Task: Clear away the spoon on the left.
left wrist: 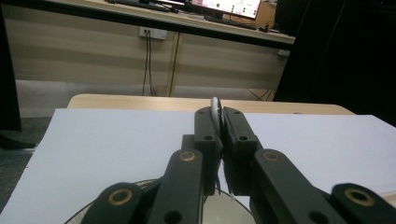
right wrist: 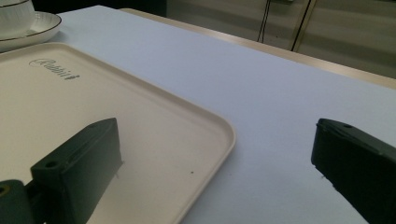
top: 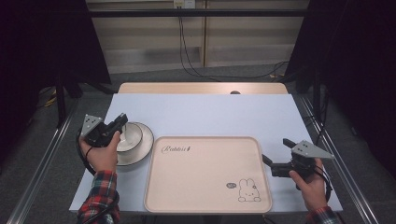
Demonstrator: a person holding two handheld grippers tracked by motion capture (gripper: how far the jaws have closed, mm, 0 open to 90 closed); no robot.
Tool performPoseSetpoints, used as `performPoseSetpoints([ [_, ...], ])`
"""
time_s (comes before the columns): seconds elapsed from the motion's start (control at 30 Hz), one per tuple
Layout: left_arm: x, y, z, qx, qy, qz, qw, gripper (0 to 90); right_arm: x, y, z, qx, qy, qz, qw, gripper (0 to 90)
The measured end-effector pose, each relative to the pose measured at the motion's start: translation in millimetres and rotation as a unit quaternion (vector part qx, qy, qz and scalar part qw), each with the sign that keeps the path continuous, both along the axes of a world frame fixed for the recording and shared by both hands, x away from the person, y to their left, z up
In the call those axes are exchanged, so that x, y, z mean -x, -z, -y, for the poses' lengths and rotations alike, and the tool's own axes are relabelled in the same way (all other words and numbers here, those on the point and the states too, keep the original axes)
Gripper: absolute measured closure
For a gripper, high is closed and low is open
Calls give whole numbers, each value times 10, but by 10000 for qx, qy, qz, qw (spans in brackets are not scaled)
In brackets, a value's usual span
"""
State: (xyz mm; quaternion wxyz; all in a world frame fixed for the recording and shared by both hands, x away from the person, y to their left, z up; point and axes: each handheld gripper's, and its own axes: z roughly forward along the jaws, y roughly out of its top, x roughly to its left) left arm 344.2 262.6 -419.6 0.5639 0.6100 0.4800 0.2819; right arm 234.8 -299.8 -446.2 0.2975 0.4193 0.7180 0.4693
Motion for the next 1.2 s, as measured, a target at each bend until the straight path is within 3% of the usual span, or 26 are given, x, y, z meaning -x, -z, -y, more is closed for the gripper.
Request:
performPoseSetpoints([
  [0.4, -7, -22, 21, 75, 34, -29, 10000, 855, 1, -2, 11, 0, -16, 3, 10000, 12],
  [0.83, 57, -296, -14, 296, 280, -35, 9992, 857, 1, 0, 10, 13, -8, -3, 10000, 12],
  [1.2, 87, -494, -42, 347, 365, -23, 9987, 857, 1, 5, 6, 38, 14, -14, 10000, 12],
])
